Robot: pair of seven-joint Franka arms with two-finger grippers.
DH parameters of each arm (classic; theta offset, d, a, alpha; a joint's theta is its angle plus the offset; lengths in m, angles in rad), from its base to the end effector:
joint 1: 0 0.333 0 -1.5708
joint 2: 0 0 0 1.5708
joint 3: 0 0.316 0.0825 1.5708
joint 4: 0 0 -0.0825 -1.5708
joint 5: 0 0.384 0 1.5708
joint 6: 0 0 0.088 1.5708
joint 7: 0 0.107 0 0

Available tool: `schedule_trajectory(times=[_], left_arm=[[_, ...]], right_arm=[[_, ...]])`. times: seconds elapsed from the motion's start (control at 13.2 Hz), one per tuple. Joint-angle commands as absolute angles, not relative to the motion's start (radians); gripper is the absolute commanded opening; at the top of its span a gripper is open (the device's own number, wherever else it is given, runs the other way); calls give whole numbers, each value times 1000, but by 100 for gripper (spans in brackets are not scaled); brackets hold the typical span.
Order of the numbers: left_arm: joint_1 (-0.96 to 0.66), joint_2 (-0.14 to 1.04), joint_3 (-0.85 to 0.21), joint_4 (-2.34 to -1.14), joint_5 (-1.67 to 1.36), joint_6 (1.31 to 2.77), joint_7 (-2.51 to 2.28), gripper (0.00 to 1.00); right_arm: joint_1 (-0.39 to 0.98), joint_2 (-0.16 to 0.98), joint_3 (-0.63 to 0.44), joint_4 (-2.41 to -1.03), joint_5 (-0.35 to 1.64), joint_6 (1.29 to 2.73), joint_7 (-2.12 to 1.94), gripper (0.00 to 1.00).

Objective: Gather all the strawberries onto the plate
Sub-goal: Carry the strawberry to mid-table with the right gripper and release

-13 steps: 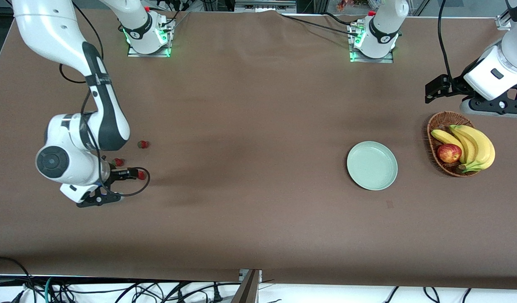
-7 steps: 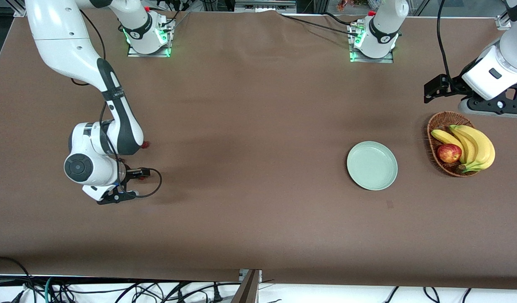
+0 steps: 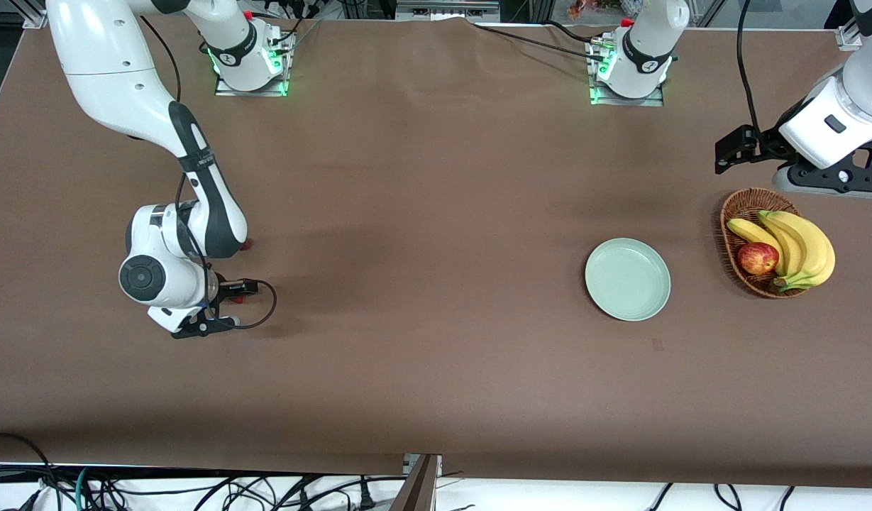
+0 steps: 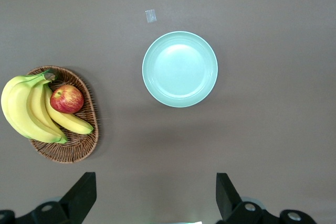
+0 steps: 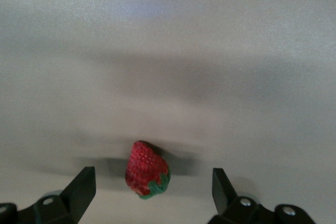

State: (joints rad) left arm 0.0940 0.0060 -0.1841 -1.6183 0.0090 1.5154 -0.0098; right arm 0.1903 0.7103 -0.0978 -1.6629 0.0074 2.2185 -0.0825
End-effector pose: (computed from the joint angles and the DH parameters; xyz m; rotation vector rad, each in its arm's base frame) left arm 0.5460 -0.0480 0.5945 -3.1212 0.1255 0.1693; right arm 0.6622 0.0678 0.1826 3.0586 0.2895 -0.2327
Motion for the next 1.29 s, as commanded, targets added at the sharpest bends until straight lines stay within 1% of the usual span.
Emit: schedule_trajectory(times=[0.0,0.15,0.23,0.3,0.46,0.61,0.76,0.99,1.22], left_arm=[[89,17,-189,-1592,29,1496,-15,100],[89,17,-189,-1591,31,1483,-15,100],[90,17,-189,-1592,31,1482,-15,100],[89,17,-189,-1591,31,1482,-15,100],[89,18,-189,-1591,31,1483,-15,100],[89,18,-189,-1591,31,1483,-14,100],[89,18,-189,-1591,31,1483,-15,100],[89,18,-189,-1591,31,1483,-15,100],[91,18,-187,-1591,29,1483,-15,100]], right_arm=[[192,689,-97,-1695,25,2240,-80,46],[192,689,-97,-1692,25,2240,-80,19],[192,689,-97,-1690,25,2238,-80,9],[193,687,-97,-1687,23,2240,-80,0],[204,686,-84,-1666,23,2238,-71,0],[250,687,-80,-1628,23,2238,42,0],[340,706,-69,-1579,23,2238,247,0],[521,750,-69,-1482,21,2240,573,0],[670,805,-67,-1398,23,2282,806,0]])
